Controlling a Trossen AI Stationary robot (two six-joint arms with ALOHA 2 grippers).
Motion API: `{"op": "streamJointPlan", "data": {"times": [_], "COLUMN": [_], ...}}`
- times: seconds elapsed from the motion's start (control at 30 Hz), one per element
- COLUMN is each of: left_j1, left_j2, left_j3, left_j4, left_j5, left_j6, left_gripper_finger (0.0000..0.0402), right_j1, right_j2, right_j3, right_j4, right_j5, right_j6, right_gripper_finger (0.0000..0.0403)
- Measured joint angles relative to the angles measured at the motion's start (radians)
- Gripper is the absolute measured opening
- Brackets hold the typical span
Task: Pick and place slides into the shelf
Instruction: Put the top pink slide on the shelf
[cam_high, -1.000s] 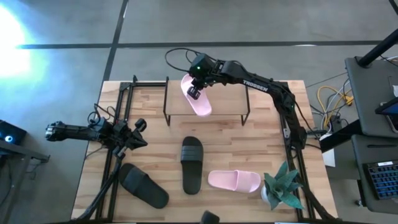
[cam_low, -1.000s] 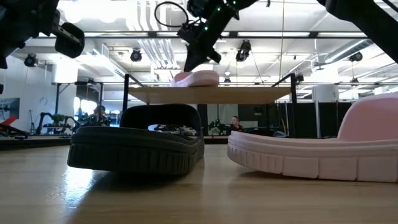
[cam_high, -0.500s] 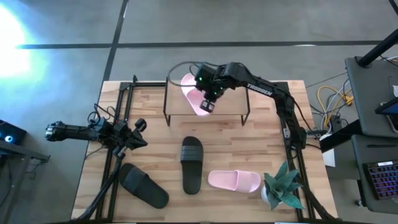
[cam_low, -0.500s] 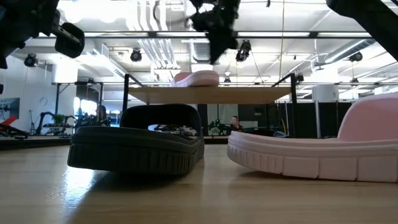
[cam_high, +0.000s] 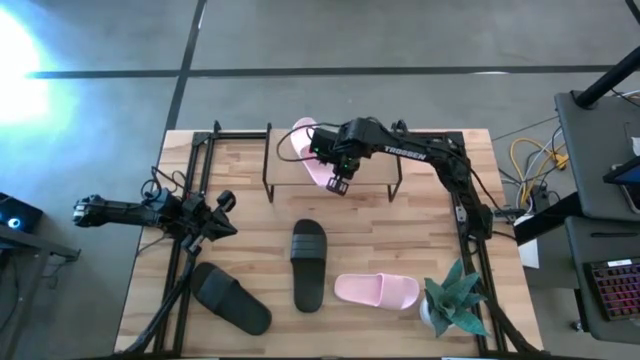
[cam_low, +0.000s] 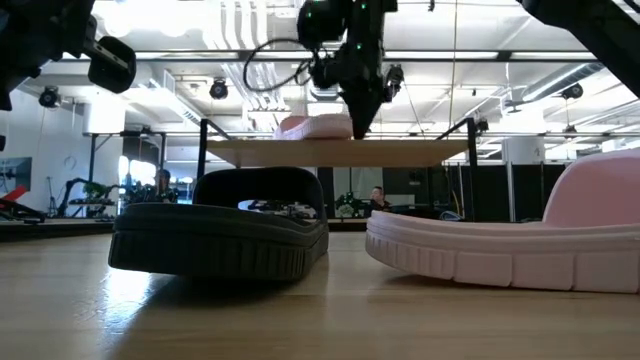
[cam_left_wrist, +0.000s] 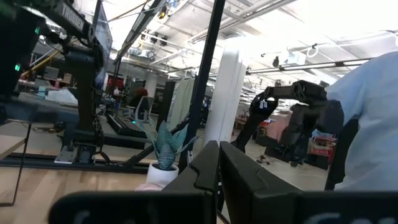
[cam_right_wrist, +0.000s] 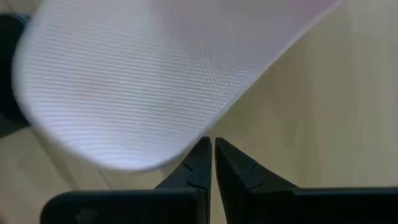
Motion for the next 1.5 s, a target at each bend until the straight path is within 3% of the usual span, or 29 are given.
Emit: {"op": "streamJointPlan", "data": {"times": [0.57, 0.83, 1.13, 1.3, 1.5], "left_j1": [0.000, 0.000, 0.000, 0.000, 0.000], "left_j2": [-0.001, -0.001, 0.000, 0.000, 0.000], "left_j3": [0.000, 0.000, 0.000, 0.000, 0.000], "left_j4": [0.000, 0.000, 0.000, 0.000, 0.000], "left_j5": [0.000, 0.000, 0.000, 0.000, 0.000], "left_j6": [0.000, 0.000, 0.000, 0.000, 0.000], "left_gripper_finger": [0.0000, 0.0000, 0.0000, 0.0000, 0.0000], "right_j1": [0.047, 0.047, 0.047, 0.041, 0.011], "right_j2": [0.000, -0.021, -0.020, 0.003, 0.081], "right_j3": [0.027, 0.080, 0.127, 0.120, 0.119], "right_j4": [0.098, 0.056, 0.428, 0.586, 0.656], "right_j5": [-0.017, 0.073, -0.064, -0.063, -0.056], "right_j6": [0.007, -0.019, -0.193, -0.282, -0.321], "right_gripper_finger": [0.0013, 0.0013, 0.0013, 0.0013, 0.0013]}}
